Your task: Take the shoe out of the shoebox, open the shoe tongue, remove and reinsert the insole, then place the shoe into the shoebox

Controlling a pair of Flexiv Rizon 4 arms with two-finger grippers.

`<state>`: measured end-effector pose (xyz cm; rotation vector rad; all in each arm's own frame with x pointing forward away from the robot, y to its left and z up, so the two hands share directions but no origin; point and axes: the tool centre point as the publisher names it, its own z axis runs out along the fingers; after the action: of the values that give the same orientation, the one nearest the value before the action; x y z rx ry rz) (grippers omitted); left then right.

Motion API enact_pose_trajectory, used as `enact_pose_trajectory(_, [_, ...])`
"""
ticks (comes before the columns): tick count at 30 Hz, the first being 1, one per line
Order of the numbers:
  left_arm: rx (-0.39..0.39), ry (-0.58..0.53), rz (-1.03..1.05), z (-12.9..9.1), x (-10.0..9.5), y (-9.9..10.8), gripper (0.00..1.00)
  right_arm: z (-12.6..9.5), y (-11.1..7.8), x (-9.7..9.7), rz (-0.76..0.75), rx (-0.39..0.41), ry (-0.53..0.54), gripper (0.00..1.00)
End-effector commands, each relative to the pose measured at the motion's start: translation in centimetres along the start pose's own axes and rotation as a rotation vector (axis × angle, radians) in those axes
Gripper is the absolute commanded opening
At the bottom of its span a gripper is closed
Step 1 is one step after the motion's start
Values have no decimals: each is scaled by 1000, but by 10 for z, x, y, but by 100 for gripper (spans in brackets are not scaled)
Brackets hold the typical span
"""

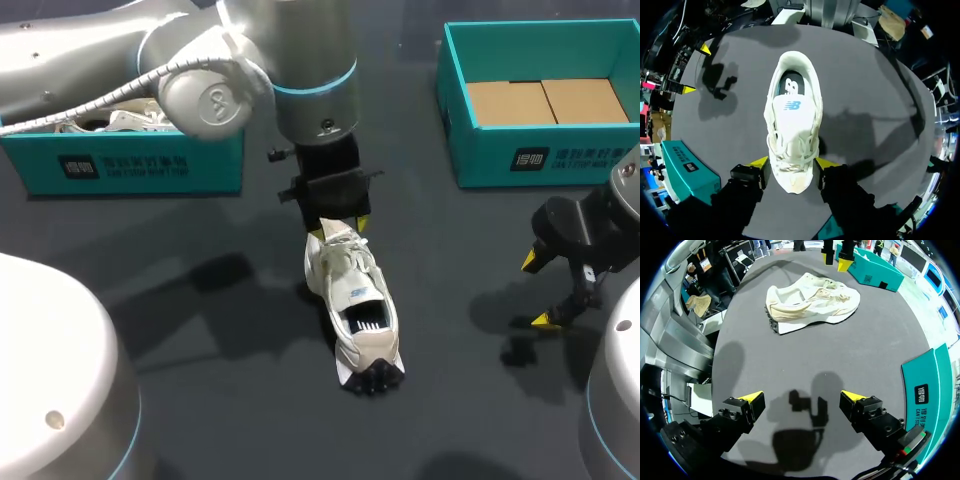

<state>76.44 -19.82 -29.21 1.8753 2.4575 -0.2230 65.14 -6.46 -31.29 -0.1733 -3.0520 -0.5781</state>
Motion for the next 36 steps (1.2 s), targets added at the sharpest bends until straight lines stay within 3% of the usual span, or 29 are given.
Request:
enact_pose_trajectory(1, [-2, -8, 7, 0, 2, -3, 19, 0, 0, 2, 0, 2, -3, 100])
enact_pose_trajectory(12, [60, 27, 75, 23, -3, -39, 21, 0, 0, 2, 0, 2, -3, 100])
enact_pose_trajectory(18, [97, 59, 92, 52, -6, -57, 17, 0, 0, 2, 0, 2, -3, 100])
enact_pose_trajectory(24, [140, 82, 77, 80, -9, -63, 21, 0, 0, 2, 0, 2, -3, 100])
enact_pose_trajectory(32, [59, 13, 62, 45, 1, -63, 25, 0, 0, 2, 0, 2, -3, 100])
enact_pose_trajectory(36, [62, 12, 61, 53, 0, -66, 27, 0, 0, 2, 0, 2, -3, 100])
